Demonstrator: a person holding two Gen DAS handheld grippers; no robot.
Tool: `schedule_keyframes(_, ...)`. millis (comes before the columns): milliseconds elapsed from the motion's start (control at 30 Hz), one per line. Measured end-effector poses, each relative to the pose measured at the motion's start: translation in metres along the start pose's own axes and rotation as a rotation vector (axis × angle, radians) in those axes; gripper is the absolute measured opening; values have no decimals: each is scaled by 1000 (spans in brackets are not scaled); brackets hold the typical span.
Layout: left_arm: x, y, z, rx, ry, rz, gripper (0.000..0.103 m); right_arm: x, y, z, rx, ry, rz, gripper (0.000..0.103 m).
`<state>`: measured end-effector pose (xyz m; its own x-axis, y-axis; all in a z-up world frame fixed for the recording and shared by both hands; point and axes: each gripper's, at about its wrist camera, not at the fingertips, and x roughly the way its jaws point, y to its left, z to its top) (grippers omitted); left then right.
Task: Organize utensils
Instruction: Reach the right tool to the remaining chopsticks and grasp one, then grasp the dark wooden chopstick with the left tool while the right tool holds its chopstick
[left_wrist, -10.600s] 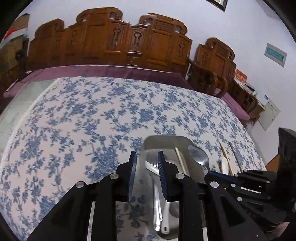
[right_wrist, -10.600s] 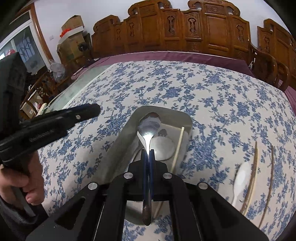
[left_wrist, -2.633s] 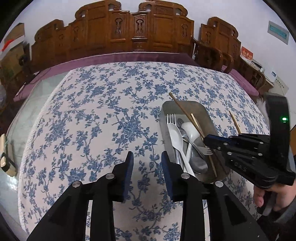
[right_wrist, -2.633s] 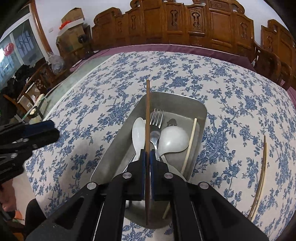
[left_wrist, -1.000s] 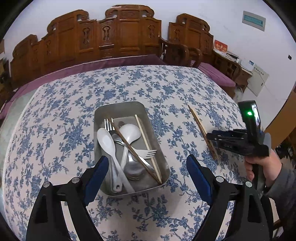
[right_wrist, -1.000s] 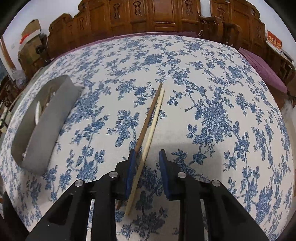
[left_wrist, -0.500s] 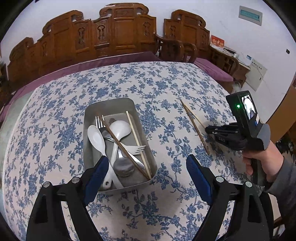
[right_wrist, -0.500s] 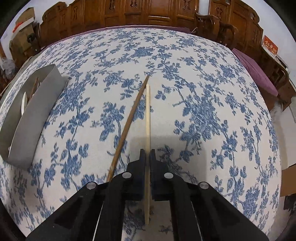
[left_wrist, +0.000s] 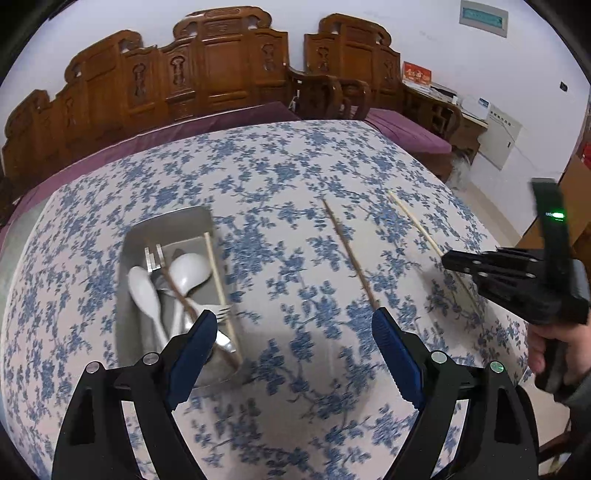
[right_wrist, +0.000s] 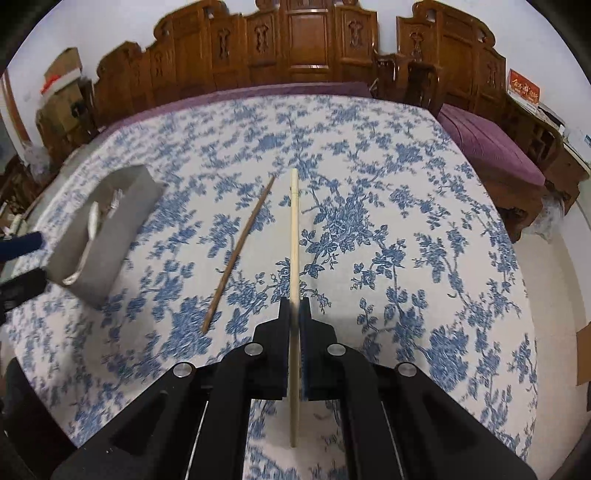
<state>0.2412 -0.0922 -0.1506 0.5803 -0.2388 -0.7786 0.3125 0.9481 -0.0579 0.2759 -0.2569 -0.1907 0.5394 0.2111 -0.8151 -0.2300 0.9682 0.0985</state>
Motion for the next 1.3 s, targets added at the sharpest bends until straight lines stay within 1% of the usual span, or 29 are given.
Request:
schedule_keyframes(267, 29, -27, 12, 15, 31, 8, 82, -26, -8, -4, -3, -51, 45, 6)
schedule_keyframes(633, 73, -44, 30, -11, 80, 3, 81, -26, -23, -5, 31, -57, 58, 6)
schedule_keyframes(700, 82, -47, 34, -19, 95, -1, 76, -26, -24, -6, 33, -56, 56, 6)
schedule_keyframes(767, 91, -49, 36, -22, 109, -4, 74, -24, -26, -6, 37, -51, 60, 6)
schedule_keyframes(933, 112, -58, 43, -20, 143, -7, 64, -20, -28, -8, 39, -43, 59, 6)
schedule_keyframes(1000, 121, -61, 46, -18, 155, -3, 58, -18, -29, -9, 41, -41, 58, 6)
schedule_keyframes(1133, 135, -66, 51, -13, 175, 2, 55, -17, -32, -9, 49, -40, 61, 6)
schedule_keyframes(1200, 142, -69, 53, -11, 190, 3, 45, -17, -32, -9, 49, -38, 61, 6)
schedule_keyframes(1300, 151, -72, 56, -7, 204, 8, 41, -17, -35, -9, 55, -36, 63, 6)
